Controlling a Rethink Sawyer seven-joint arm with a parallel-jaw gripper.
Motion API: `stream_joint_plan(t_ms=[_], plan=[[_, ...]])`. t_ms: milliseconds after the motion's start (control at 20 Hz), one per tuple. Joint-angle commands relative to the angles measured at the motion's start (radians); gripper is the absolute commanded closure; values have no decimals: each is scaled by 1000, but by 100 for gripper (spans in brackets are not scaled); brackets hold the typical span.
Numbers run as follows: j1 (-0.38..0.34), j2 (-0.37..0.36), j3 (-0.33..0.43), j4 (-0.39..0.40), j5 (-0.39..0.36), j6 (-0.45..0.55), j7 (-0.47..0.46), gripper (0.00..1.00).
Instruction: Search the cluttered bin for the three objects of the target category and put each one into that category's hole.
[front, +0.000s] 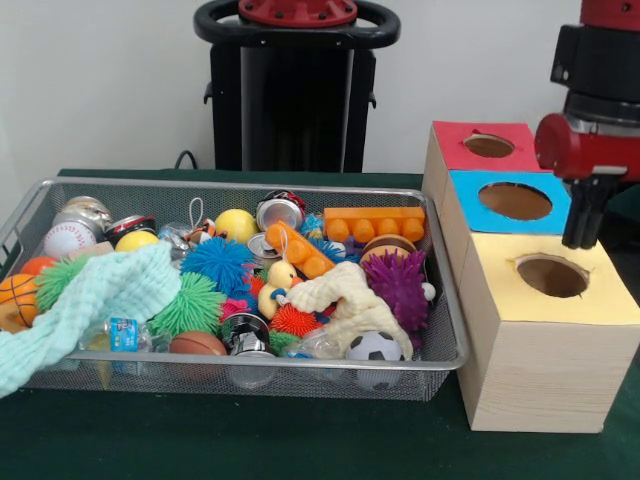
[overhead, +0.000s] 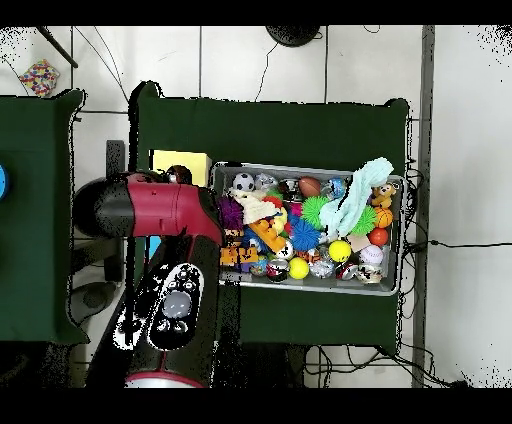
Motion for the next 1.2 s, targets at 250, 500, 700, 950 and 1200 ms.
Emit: stream_joint_plan(t_ms=[250, 500, 700, 950, 1200], plan=[[-6, -90, -79, 33, -48, 290, 169, 100], [-69, -150, -57, 78, -74, 290, 52, 100], [-142, -181, -32, 126, -82, 248, -1, 100], [-253, -274, 89, 204, -130, 116, -213, 100], [-419, -287, 275, 295, -185, -73, -268, 100]])
